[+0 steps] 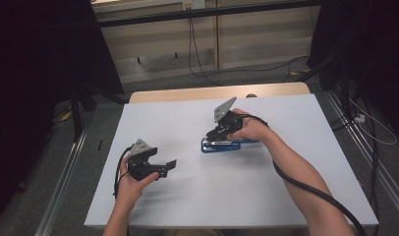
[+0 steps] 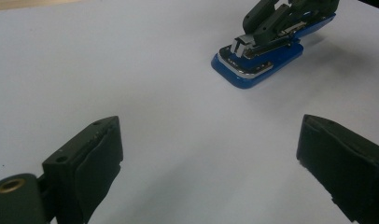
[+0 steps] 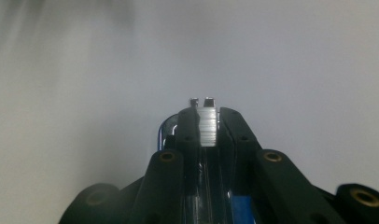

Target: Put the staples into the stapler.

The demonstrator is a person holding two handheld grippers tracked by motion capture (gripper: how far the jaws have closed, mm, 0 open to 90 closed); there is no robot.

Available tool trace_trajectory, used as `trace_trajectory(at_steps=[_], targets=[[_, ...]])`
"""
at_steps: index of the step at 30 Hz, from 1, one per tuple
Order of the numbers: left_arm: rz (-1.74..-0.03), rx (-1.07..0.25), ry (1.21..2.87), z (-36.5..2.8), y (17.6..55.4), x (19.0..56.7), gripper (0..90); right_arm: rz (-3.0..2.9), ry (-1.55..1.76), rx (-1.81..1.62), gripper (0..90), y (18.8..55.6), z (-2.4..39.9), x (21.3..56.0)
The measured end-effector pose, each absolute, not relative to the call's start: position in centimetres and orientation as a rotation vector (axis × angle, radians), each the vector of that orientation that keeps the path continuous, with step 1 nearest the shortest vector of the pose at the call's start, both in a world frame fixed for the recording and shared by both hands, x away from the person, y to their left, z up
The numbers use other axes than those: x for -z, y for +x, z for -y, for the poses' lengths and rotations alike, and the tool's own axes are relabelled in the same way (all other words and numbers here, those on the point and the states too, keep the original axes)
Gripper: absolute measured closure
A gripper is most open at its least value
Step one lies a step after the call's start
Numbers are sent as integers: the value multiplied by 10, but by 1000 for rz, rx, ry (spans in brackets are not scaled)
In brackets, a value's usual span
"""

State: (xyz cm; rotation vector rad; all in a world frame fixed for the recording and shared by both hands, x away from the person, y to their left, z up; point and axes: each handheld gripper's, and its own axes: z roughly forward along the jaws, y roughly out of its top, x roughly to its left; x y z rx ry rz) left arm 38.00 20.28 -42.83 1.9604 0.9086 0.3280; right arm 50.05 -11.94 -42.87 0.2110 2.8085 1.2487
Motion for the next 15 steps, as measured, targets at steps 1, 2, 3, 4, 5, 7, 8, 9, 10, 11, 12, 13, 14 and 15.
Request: trace_trajectory(at_steps=[1,2,3,4,5,7,8,9,10,11,12,13,14,15], targets=[[-906,-329,1963,-203,380,428,72,-2808,212,-1252,792,500,120,428],[-905,-330,1966,-202,380,429,72,-2808,216,-1253,792,500,121,427],[-905,-330,1965,-202,380,429,72,-2810,215,-1248,792,500,122,427],[-903,-331,1965,-202,380,429,72,-2810,213,-1245,792,500,122,426],[-903,-332,1966,-202,380,429,72,-2810,212,-1247,792,500,123,426],[-905,-331,1964,-202,380,429,72,-2809,210,-1247,792,499,124,425],[-904,-332,1966,-202,380,429,72,-2808,209,-1248,792,500,124,425],[-904,-332,1966,-202,380,429,72,-2808,206,-1252,792,499,125,425],[-903,-332,1966,-202,380,429,72,-2812,204,-1259,792,499,125,425],[-905,-331,1965,-202,380,429,72,-2813,205,-1252,792,499,125,425],[-905,-331,1965,-202,380,429,72,-2815,203,-1242,792,498,124,425],[-903,-331,1966,-202,380,429,72,-2815,200,-1235,792,499,124,426],[-902,-331,1967,-202,380,429,72,-2816,198,-1232,792,498,123,426],[-903,-330,1967,-202,380,429,72,-2816,198,-1235,792,499,123,427]])
